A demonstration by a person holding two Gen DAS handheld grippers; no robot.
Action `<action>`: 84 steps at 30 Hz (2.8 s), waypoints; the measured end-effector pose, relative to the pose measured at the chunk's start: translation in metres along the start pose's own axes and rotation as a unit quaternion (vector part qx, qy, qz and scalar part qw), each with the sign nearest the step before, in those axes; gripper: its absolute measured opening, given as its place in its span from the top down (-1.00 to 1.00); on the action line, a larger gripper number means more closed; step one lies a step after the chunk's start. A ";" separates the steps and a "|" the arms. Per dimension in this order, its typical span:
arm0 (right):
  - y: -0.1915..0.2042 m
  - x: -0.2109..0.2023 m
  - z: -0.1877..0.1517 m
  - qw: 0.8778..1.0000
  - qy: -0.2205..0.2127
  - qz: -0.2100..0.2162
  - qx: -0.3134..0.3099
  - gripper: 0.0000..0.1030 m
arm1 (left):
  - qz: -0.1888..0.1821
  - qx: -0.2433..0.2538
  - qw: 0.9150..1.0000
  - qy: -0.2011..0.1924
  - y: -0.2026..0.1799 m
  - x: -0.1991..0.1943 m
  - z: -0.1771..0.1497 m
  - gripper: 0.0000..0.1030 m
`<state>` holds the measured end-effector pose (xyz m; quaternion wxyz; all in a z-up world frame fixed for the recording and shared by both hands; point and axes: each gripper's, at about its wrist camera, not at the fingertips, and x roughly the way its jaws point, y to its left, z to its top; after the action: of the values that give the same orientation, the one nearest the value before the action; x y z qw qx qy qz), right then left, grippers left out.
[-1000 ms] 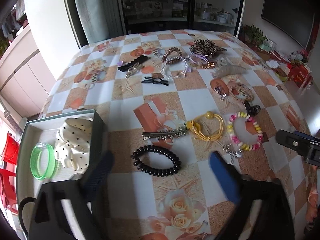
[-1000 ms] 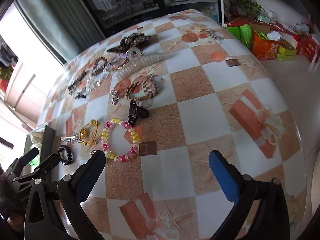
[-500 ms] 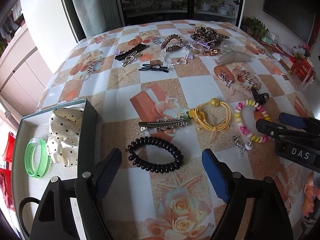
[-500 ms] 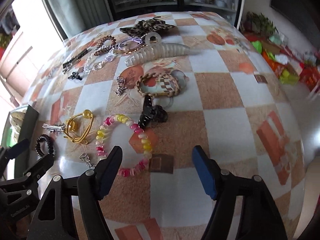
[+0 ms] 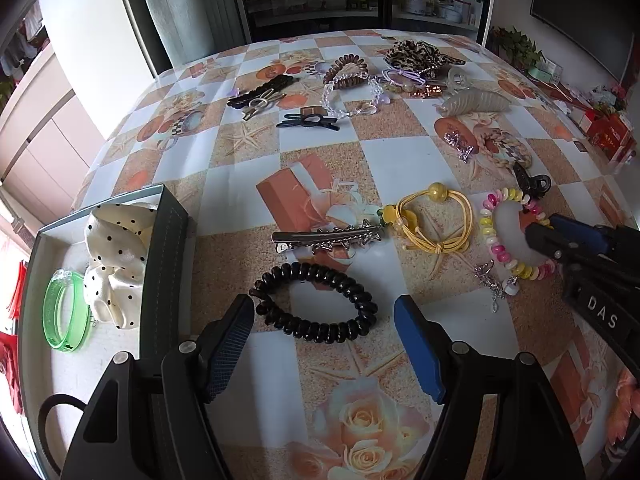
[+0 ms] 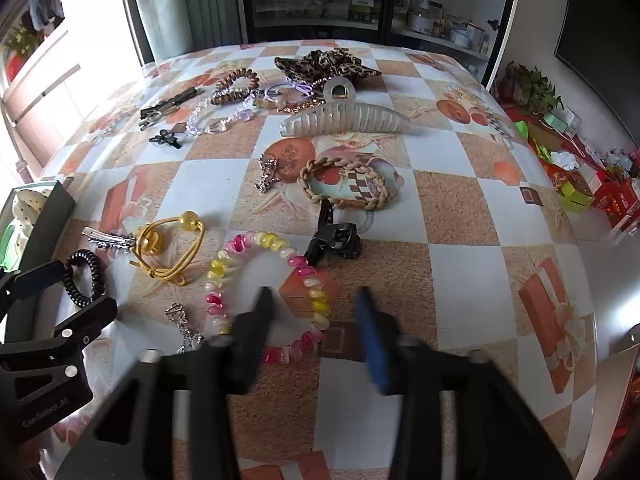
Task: Organize jewelry
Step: 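Grasp the silver charm with the left tool while the right tool grasps the beaded bracelet, then carry the charm and beaded bracelet into the tray and release the bracelet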
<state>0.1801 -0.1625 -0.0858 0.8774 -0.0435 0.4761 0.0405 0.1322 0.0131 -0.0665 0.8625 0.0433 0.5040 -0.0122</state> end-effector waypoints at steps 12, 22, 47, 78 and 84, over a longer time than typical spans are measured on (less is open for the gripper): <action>-0.009 -0.006 -0.008 1.000 -0.003 0.010 0.028 0.81 | -0.001 0.004 1.000 -0.004 -0.002 0.000 -0.002 -0.44; -0.024 -0.022 -0.021 0.998 -0.008 0.020 0.056 0.81 | -0.001 0.026 1.000 -0.017 -0.008 -0.009 -0.006 -0.17; -0.075 -0.063 -0.054 0.991 -0.035 0.026 0.126 0.81 | -0.092 0.061 0.994 -0.014 -0.085 -0.007 0.004 -0.17; -0.050 -0.100 -0.055 0.988 -0.050 0.056 0.132 0.81 | -0.125 0.022 0.989 -0.082 -0.025 -0.084 -0.025 0.74; -0.024 -0.114 -0.044 0.988 -0.056 0.079 0.118 0.81 | -0.117 -0.007 0.988 -0.102 0.012 -0.102 -0.033 0.74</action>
<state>0.0839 -0.1943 -0.0128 0.8958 0.1009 0.4293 0.0554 0.0540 0.0258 0.0067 0.9023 -0.0236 0.4151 -0.1139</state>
